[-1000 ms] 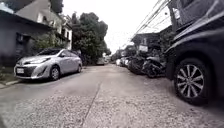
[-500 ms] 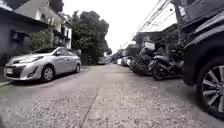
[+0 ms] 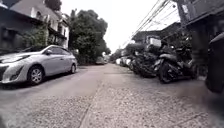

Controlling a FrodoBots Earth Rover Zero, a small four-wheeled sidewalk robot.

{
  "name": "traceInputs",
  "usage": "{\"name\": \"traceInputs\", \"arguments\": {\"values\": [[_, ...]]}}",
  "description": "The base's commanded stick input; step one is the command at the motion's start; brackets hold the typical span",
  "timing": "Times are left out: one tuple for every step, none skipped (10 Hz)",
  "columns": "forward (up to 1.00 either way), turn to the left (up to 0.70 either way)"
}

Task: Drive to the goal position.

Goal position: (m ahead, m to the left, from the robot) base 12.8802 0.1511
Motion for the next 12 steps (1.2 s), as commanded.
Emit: {"name": "traceInputs", "arguments": {"values": [[1.00,0.00],[1.00,0.21],[1.00,0.11],[1.00,0.10],[1.00,0.20],[1.00,0.10],[1.00,0.15],[1.00,0.00],[1.00,0.00],[1.00,0.06],[1.00,0.23],[1.00,0.24]]}}
